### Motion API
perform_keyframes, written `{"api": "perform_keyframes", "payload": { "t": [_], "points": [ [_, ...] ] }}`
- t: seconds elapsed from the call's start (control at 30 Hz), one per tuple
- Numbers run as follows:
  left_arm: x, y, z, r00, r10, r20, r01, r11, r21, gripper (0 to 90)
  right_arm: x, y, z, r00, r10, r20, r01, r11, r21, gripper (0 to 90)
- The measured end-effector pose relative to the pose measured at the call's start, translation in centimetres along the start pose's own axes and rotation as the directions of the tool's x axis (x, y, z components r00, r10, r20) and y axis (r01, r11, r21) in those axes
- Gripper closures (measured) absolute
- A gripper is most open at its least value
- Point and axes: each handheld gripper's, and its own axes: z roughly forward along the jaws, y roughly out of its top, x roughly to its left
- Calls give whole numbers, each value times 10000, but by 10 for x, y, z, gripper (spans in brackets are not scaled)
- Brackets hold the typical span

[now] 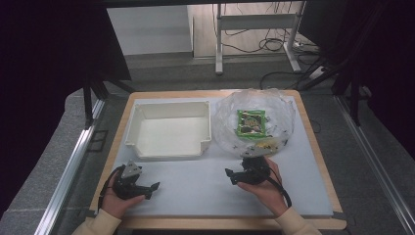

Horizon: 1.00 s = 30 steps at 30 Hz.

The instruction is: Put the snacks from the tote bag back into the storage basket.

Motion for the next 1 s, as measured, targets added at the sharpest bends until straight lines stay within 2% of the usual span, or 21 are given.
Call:
{"api": "perform_keyframes", "payload": {
  "t": [0.2,0.37,0.47,0.63,1.0],
  "points": [
    [0,0,1,10000,-24,3,24,10000,12,80,2,4,-3,10000,-17,-47,15,9995,-331,200],
    [0,0,0,10000,-19,6,19,10000,4,80,5,5,-3,9999,-97,-108,93,9995,-305,199],
    [0,0,1,10000,11,44,-11,10000,0,80,6,7,-1,10000,-29,8,29,9996,-265,190],
    [0,0,0,10000,10,82,-10,10000,-33,80,9,9,2,10000,25,-88,-26,9998,-192,188],
    [0,0,-1,9999,-20,156,23,9999,-164,80,16,24,3,9999,-73,-156,68,9996,-289,184]
  ]
}}
